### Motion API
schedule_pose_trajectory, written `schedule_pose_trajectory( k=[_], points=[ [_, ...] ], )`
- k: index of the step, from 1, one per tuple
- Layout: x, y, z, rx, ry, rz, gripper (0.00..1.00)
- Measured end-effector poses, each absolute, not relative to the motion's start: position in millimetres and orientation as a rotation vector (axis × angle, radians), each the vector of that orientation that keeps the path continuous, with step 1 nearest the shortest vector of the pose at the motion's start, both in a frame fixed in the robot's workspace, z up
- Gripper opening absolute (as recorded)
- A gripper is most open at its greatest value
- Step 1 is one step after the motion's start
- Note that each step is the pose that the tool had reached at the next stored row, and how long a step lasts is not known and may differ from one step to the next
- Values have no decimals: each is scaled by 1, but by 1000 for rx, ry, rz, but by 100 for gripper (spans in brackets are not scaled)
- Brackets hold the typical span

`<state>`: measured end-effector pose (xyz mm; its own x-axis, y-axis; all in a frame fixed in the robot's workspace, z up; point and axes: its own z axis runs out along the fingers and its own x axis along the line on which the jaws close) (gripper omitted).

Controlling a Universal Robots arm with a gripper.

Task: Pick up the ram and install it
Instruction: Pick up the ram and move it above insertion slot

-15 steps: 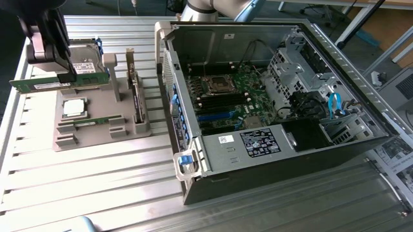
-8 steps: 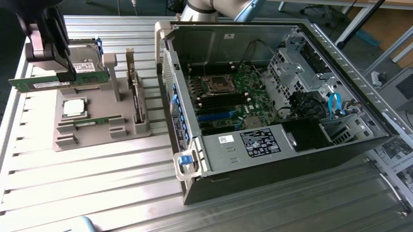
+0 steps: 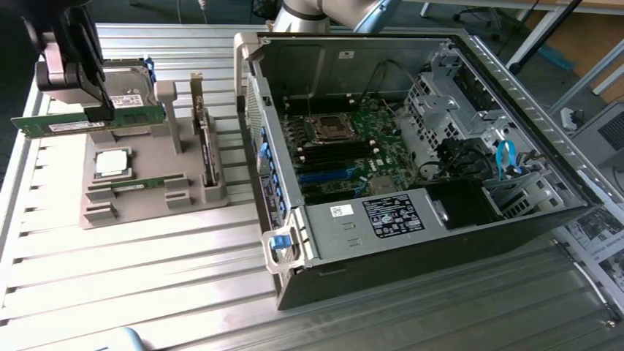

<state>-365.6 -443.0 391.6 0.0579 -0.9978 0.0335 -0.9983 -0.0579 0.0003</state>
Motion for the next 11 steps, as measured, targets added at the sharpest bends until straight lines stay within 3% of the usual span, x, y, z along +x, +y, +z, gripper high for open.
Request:
schedule_pose_trajectory(
  k=[11],
  points=[
    [-366, -443, 396, 2268, -2140, 38, 13]
  ],
)
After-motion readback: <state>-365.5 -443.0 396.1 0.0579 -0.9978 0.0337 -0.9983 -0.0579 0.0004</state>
